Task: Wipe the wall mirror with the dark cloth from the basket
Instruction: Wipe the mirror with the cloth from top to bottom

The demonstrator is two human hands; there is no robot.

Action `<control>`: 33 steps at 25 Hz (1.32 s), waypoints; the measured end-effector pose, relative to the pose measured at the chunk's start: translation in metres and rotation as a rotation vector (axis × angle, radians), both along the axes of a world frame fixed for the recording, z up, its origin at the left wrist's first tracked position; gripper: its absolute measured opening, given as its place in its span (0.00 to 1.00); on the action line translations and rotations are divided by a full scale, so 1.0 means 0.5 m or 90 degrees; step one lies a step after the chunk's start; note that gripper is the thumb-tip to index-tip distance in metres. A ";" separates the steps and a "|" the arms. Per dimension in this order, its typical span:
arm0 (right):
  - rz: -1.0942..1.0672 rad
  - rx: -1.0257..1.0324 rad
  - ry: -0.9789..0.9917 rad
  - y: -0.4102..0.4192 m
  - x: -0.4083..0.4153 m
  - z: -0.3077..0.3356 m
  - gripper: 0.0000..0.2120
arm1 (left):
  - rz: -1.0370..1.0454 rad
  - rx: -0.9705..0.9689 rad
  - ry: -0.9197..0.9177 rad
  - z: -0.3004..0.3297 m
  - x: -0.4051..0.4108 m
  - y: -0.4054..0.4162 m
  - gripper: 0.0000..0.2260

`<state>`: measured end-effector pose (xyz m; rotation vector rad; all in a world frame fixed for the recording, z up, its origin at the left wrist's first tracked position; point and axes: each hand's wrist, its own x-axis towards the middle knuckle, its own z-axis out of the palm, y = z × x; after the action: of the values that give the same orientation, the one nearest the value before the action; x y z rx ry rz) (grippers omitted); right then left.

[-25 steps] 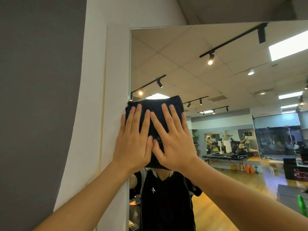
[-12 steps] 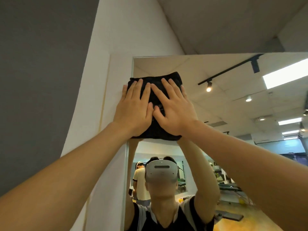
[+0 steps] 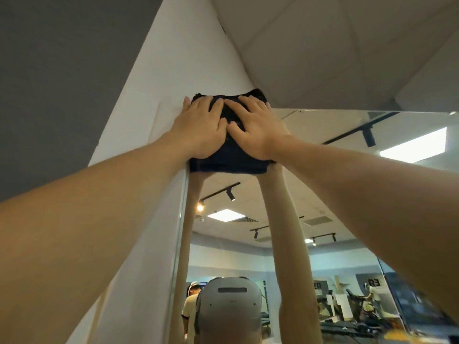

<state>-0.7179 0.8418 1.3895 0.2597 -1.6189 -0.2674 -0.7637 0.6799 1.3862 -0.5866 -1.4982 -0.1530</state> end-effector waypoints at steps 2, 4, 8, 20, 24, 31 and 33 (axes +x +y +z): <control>0.006 0.011 0.008 0.001 0.001 0.013 0.36 | 0.007 0.007 0.004 0.015 0.000 0.004 0.24; 0.005 0.013 0.012 0.008 0.003 0.018 0.32 | 0.024 0.010 0.004 0.020 0.002 0.010 0.24; 0.008 0.011 0.010 0.021 0.005 0.021 0.27 | 0.086 0.017 0.010 0.024 0.010 0.024 0.24; 0.019 0.000 -0.011 0.088 0.037 0.015 0.28 | 0.081 0.030 0.002 0.019 0.038 0.104 0.24; 0.017 -0.012 -0.011 0.171 0.066 0.007 0.29 | 0.054 0.034 0.005 0.014 0.063 0.191 0.24; 0.022 0.003 0.007 0.365 0.130 0.002 0.26 | 0.036 0.041 0.016 0.021 0.118 0.388 0.23; 0.032 -0.007 0.007 0.429 0.149 0.002 0.25 | 0.034 0.042 0.012 0.022 0.135 0.449 0.23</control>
<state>-0.6433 1.0561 1.3905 0.2894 -1.6007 -0.2209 -0.6960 0.9043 1.3974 -0.4934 -1.4830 -0.1552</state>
